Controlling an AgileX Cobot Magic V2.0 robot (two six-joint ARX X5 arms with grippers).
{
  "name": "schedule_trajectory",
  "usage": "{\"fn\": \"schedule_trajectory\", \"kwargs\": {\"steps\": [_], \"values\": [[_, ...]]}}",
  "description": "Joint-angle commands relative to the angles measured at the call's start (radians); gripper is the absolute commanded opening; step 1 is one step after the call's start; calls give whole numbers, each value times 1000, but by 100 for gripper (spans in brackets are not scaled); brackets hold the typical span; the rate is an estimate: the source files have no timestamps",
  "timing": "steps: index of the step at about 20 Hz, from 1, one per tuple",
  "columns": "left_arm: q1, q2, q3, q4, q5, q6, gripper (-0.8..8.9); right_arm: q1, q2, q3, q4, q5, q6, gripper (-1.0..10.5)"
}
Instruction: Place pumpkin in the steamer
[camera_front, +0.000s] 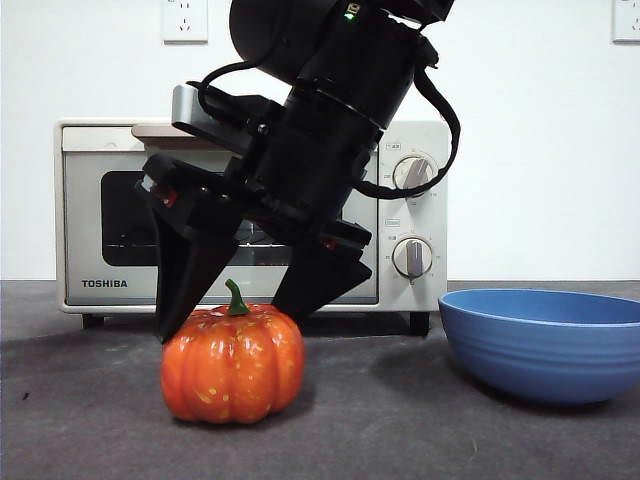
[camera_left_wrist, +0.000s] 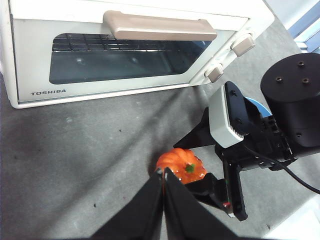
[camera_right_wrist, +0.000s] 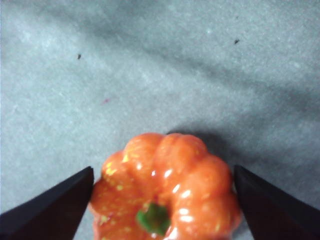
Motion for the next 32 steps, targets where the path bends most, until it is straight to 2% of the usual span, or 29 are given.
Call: {"fn": "schedule_trajectory", "kwargs": {"steps": [1,6,11,14,17,21,25,29,32], "values": [[-3,3,23,9,5,17,11,16,37,10,-28,28,5,491],[-3,3,23,9,5,17,11,24,40,10,-39,31,3,490],[-3,3,23,9,4,17,11,24,40,10,-80,53,3,394],[-3,3,23,14,5,17,11,24,26,13,-80,53,11,386],[-3,3,23,16,5,17,11,23,-37,43,-105,68,10,386],[-3,3,23,16,4,17,11,-4,-204,57,-192,152,8,386],[-3,3,23,16,4,17,11,-99,-369,56,-322,233,-20,386],[-3,2,23,16,4,17,11,-253,-467,14,-364,229,-23,386],[-3,2,23,16,4,17,11,-360,-496,-83,-333,171,-27,386]]}}
